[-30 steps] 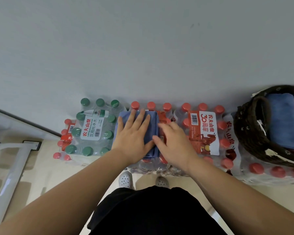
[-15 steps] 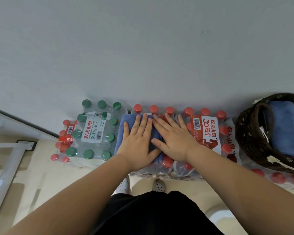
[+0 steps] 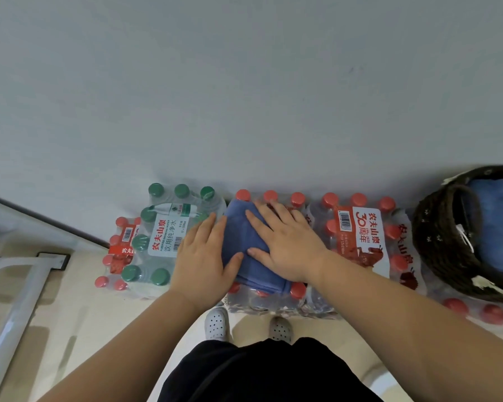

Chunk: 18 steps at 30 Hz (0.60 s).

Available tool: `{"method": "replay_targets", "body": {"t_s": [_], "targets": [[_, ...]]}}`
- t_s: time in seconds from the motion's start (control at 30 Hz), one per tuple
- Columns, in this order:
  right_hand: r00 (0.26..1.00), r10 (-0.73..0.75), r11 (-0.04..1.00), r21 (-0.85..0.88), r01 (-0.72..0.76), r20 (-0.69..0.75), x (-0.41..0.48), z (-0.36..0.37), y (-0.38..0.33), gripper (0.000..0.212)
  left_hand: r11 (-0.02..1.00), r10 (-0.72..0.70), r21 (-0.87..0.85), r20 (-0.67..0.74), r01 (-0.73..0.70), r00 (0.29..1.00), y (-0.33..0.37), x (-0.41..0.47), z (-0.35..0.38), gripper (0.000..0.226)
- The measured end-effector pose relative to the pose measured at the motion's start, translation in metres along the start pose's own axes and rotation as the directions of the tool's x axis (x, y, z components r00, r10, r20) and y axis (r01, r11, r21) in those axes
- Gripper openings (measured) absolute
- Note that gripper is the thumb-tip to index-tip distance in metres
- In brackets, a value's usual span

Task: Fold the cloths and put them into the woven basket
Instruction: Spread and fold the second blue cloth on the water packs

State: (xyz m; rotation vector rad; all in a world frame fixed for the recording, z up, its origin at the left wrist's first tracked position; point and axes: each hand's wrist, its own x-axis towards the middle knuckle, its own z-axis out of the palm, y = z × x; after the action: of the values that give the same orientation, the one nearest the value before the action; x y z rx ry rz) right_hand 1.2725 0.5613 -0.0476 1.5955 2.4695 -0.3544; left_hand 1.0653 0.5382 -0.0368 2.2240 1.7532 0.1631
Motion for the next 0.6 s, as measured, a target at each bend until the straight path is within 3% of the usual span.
{"method": "replay_targets", "body": {"t_s": [0.23,0.43,0.6], "targets": [[0.938,0.345,0.937,0.038,-0.346,0.032,-0.037,0.002,-0.020,0.094,0.996,0.016,-0.085,0.087,-0.009,0.996,0.011,0.011,-0.002,0.080],[0.939,0.338,0.939,0.037,-0.341,0.070,-0.072,-0.013,-0.026,0.090,0.952,-0.026,-0.294,0.204,0.087,0.979,0.016,0.036,-0.015,0.061],[0.960,0.255,0.966,0.085,-0.246,-0.113,-0.079,-0.030,-0.008,0.071,0.887,-0.042,-0.415,0.364,0.202,0.931,0.007,0.061,-0.030,0.046]]}}
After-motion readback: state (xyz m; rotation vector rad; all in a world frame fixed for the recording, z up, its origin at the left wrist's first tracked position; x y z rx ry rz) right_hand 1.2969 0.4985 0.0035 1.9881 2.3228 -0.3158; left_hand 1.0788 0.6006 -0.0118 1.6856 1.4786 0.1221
